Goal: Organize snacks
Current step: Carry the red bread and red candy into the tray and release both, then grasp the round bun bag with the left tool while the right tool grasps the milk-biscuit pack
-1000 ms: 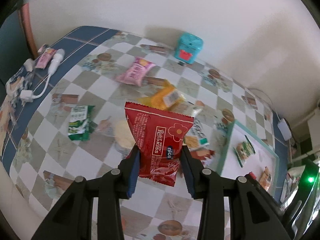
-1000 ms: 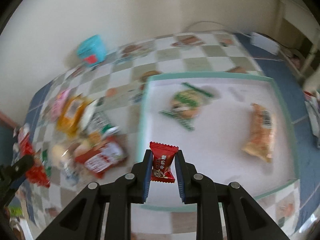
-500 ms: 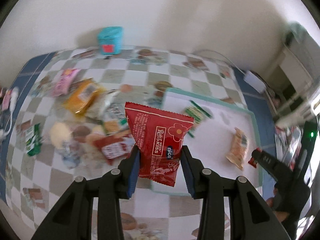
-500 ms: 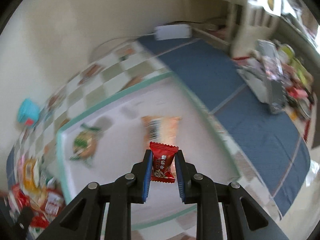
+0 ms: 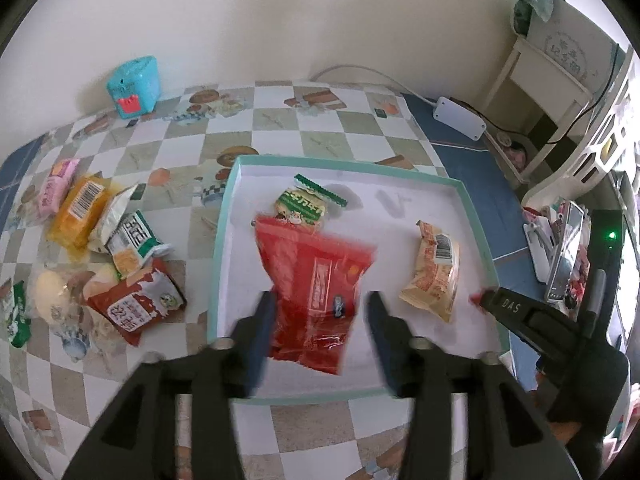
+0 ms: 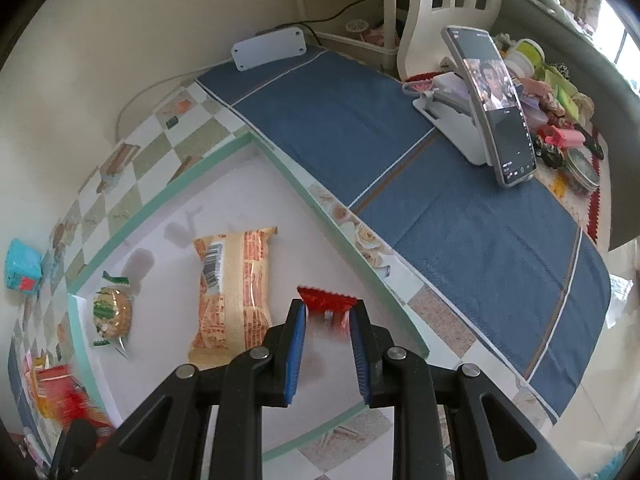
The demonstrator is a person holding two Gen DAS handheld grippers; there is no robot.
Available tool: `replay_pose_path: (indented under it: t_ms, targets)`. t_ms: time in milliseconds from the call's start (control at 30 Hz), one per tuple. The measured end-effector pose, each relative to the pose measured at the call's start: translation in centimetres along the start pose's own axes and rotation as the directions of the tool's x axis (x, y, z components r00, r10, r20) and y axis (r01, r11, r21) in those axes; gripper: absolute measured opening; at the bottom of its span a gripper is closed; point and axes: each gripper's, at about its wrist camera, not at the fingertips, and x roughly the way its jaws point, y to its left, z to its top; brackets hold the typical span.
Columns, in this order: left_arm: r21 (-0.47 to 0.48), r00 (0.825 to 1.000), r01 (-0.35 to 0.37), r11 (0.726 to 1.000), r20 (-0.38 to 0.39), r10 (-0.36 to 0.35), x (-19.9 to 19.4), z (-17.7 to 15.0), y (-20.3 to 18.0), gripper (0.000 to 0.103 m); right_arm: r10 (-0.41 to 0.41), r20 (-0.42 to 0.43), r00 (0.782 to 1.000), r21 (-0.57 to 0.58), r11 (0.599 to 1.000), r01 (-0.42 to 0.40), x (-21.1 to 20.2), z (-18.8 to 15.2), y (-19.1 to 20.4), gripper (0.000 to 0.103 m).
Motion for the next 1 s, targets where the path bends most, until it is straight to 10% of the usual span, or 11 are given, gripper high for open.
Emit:
replay_pose_path:
  t_ms: [200,300,500,1000]
  targets:
    - [-0.038,0.999,-0.032,0.999,-0.015,0.031,0.3,-0.1,1.2,0.069,0.01,-0.032,0.999,-0.009,1.0,-0.01,0.6,-0.4,0.5,0.031]
    - [-0.105,0.997,-0.075,0.992,-0.03,0.072,0.5,0.0,3.0,0.091,0.012,-0.034,0.999,-0.018,1.0,-0.013,0.9,-0.6,0.9,0.077]
    - [-0.276,0.988,-0.151,0.949,-0.068,0.138,0.9,-0.3,7.6,0.095,0.011,-0.023,1.0,-0.057,0.998,-0.012,0.9,-1.0,1.8,0.091]
    - [-0.611,0.925,-0.344,0.713,-0.092,0.368,-4.5,-2.4,22.1,0.099,0.124,0.079,0.989,-0.272,0.957,-0.098,-2.4,-3.5,8.3,0.103]
